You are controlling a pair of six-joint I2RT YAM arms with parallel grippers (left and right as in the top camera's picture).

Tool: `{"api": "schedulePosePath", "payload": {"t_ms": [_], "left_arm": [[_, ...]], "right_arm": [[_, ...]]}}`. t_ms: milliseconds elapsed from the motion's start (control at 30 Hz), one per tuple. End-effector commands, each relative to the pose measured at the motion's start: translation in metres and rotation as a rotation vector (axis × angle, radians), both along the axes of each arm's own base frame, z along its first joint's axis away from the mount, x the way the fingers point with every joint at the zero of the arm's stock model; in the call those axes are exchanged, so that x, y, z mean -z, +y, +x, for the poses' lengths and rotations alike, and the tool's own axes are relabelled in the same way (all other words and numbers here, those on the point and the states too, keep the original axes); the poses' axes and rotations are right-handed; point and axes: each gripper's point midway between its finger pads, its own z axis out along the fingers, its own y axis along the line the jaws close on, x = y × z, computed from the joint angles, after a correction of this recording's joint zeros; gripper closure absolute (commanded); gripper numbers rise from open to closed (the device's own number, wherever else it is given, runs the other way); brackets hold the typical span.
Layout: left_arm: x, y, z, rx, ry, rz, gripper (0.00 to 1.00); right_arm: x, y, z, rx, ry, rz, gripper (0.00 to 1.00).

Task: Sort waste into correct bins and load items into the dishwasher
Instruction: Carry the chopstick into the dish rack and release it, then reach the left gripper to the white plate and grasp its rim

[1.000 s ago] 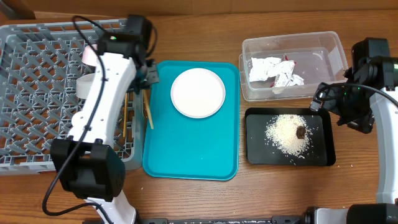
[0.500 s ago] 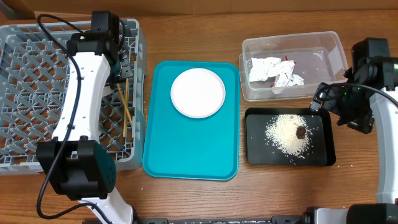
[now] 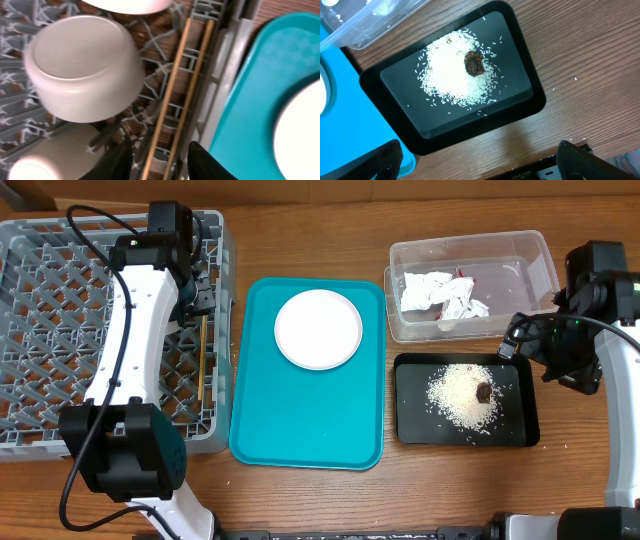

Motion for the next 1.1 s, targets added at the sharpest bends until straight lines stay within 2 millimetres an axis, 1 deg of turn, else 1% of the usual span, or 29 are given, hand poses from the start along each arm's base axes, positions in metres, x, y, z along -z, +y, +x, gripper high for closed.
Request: {"api": "schedulePosePath", "payload": {"t_ms": [0,100,167,200,367,433,533,600,700,800,900,933,1067], "left_arm": [[0.01,-0.036,-0.002,0.077,0.026,-0.146,0.62],[0.009,-0.068,-0.001,0.192,0.02,-0.213,0.59],[0.008,-0.088,-0.001,0.279,0.017,-0.208,0.56],[0.007,-0.113,0.0,0.387,0.007,-0.196,0.53],[0.005,-0.173,-0.004,0.633,-0.031,-0.163,0.39],[0.005,-0.197,-0.008,0.708,-0.045,-0.158,0.38],[0.01,-0.223,-0.013,0.772,-0.06,-0.16,0.35],[0.018,-0.239,-0.018,0.81,-0.062,-0.161,0.33],[0.036,-0.254,-0.027,0.849,-0.04,-0.162,0.31],[0.057,-0.263,-0.038,0.873,0.007,-0.159,0.29],[0.082,-0.265,-0.045,0.889,0.07,-0.144,0.28],[0.098,-0.264,-0.048,0.908,0.114,-0.13,0.28],[0.131,-0.26,-0.056,0.906,0.209,-0.098,0.29]], "right_arm": [[-0.009,-0.002,0.003,0.003,-0.037,-0.013,0.0],[-0.009,-0.002,0.004,0.003,-0.039,-0.013,0.0],[-0.009,-0.003,0.004,0.003,-0.041,-0.014,0.0],[-0.009,-0.003,0.004,0.003,-0.041,-0.014,0.0],[-0.009,-0.003,0.004,0.003,-0.041,-0.014,0.0],[-0.009,-0.003,0.004,0.003,-0.04,-0.014,0.0],[-0.009,-0.003,0.004,0.002,-0.04,-0.014,0.0],[-0.009,-0.003,0.004,0.003,-0.041,-0.014,0.0],[-0.009,-0.003,0.004,0.002,-0.041,-0.014,0.0],[-0.009,-0.003,0.004,0.003,-0.041,-0.014,0.0],[-0.009,-0.003,0.004,0.003,-0.041,-0.014,0.0],[-0.009,-0.003,0.004,0.003,-0.041,-0.014,0.0],[-0.009,-0.003,0.004,0.003,-0.04,-0.014,0.0]]}}
